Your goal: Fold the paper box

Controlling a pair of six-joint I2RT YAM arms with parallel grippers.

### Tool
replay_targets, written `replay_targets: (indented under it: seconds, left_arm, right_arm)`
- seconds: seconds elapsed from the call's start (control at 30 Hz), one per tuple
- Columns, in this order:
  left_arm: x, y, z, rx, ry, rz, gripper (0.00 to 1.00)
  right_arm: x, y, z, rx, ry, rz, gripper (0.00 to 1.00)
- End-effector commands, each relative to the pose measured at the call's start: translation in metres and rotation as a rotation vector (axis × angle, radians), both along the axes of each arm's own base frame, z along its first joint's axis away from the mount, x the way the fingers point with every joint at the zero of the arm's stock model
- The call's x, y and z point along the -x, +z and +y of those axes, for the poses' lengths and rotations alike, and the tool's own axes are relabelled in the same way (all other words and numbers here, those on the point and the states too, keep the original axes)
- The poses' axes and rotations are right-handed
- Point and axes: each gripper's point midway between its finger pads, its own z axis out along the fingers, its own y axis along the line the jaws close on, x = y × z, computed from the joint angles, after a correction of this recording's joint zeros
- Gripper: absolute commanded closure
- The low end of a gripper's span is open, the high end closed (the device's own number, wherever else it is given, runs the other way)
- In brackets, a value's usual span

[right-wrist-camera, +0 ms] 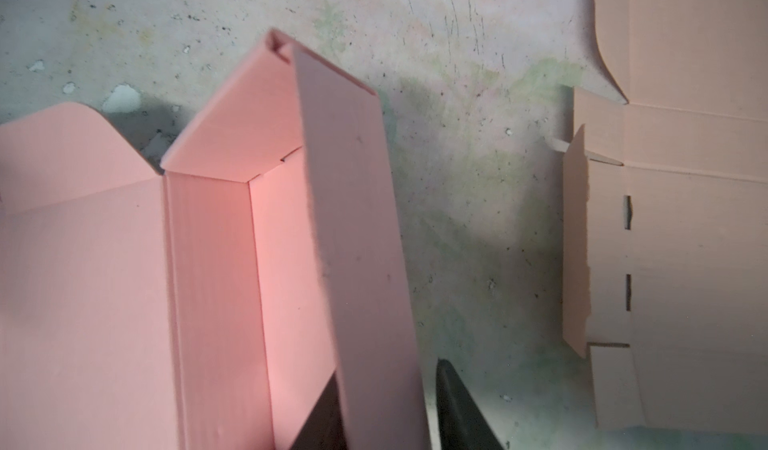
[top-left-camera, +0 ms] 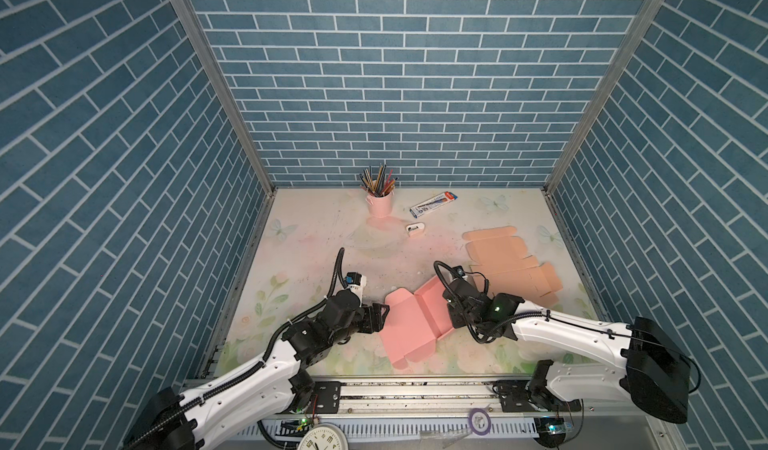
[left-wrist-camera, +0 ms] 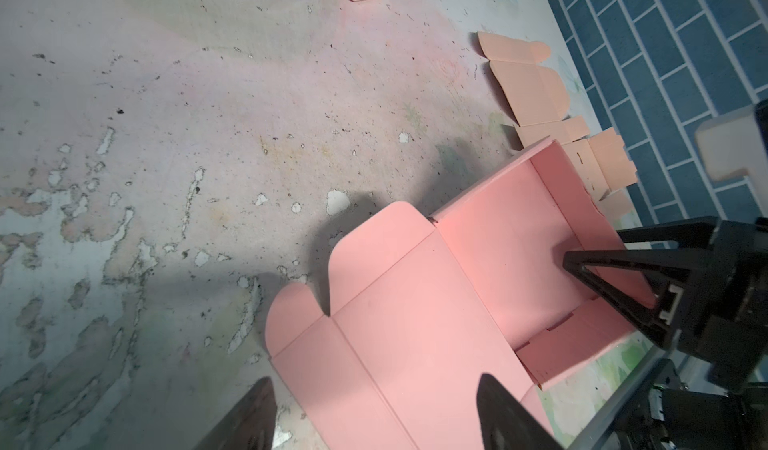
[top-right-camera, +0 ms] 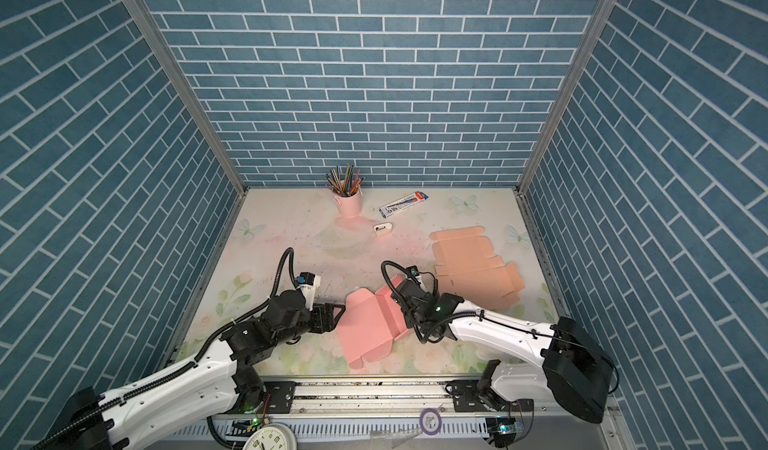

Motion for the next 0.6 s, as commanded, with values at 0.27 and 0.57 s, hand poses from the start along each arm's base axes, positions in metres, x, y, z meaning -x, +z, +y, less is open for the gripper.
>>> replay_targets:
  seconds: [0.27, 0.57]
  left_arm:
    - [0.019, -0.022, -0.004, 0.104, -0.025, 0.117, 0.23]
    - [0.029, -0.024, -0.018, 0.253, -0.067, 0.157, 0.23]
  right_arm:
    - [-0.001, -0.022, -0.015, -0.041, -0.053, 0.039, 0.66]
    - [0.004, -0.035, -0.015, -0.055, -0.052, 0.066, 0.68]
